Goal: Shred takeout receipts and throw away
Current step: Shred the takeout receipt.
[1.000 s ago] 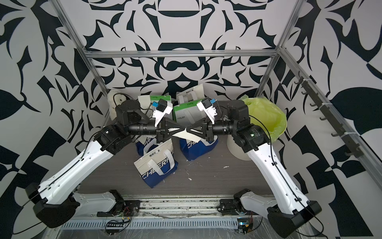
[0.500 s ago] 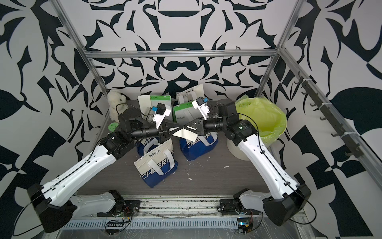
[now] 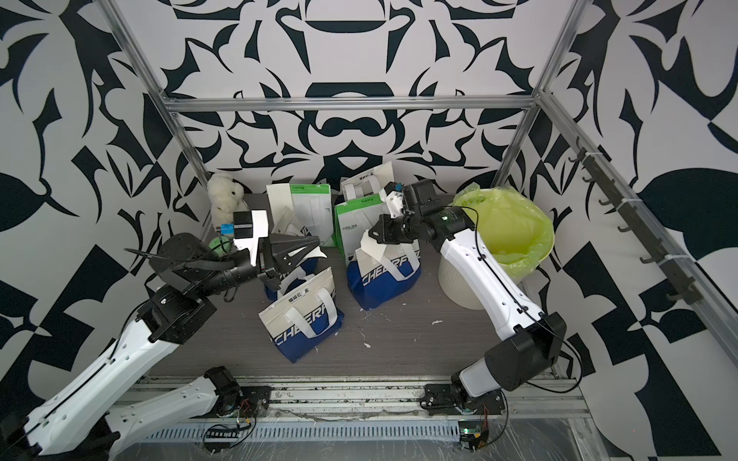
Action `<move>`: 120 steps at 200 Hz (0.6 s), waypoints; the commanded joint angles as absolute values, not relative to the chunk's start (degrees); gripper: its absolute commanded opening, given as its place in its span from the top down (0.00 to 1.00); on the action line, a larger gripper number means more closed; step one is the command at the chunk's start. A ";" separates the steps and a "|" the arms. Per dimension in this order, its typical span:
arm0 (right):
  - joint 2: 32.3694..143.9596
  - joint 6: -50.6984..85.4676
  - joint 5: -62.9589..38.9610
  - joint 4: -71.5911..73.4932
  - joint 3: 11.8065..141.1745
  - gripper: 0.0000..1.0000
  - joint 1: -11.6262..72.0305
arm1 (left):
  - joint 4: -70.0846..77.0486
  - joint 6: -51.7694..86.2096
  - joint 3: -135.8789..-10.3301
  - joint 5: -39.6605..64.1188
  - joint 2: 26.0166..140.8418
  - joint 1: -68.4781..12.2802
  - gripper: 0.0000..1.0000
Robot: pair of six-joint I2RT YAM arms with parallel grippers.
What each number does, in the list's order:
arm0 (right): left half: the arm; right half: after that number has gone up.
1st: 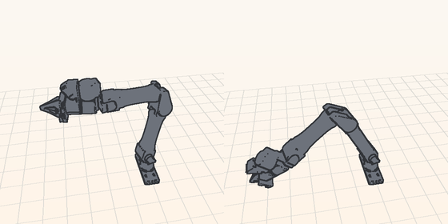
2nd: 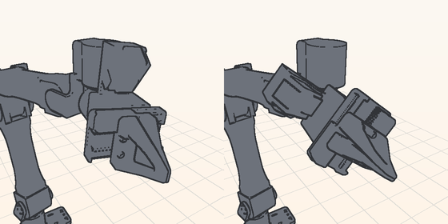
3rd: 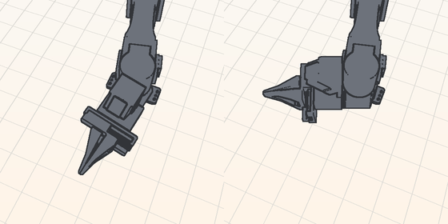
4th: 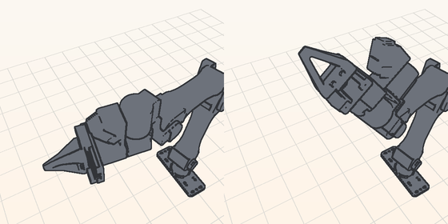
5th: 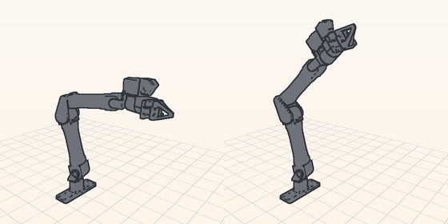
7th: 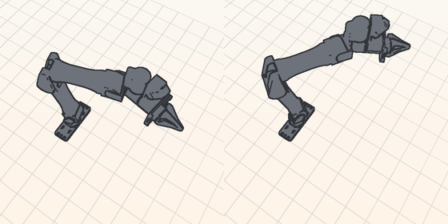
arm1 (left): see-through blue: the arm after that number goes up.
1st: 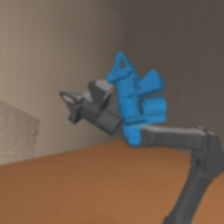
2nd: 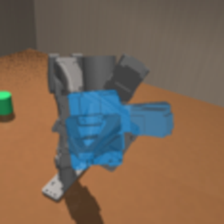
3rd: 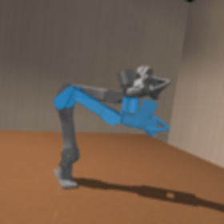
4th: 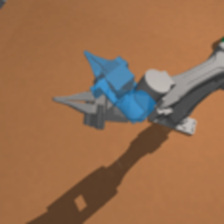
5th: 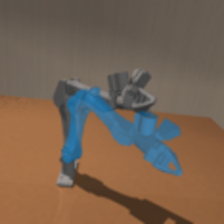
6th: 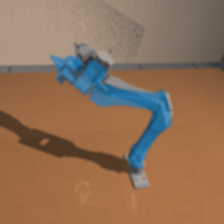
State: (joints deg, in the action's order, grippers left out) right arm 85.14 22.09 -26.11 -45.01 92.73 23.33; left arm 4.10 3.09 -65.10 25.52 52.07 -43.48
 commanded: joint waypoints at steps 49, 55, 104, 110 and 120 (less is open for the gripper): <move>82.66 18.96 -12.79 -55.63 107.11 1.00 0.17 | -1.46 3.24 -66.15 21.00 54.20 -43.59 1.00; 82.15 19.00 -12.01 -55.63 106.58 1.00 -2.04 | -1.69 3.25 -66.29 20.83 54.66 -43.59 1.00; 79.61 17.25 -2.34 -55.15 99.65 1.00 -6.86 | -3.14 4.80 -68.54 20.30 59.71 -43.59 1.00; 79.18 17.16 -2.04 -54.86 98.59 1.00 -6.87 | -3.40 5.14 -68.97 20.12 60.29 -43.59 1.00; 78.50 16.88 -1.97 -54.04 96.84 1.00 -6.87 | -3.69 5.43 -69.49 20.20 61.09 -43.60 1.00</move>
State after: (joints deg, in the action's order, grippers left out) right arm 80.60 18.52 -5.91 -54.54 99.85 -7.09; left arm -2.59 4.10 -66.54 20.67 59.79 -43.51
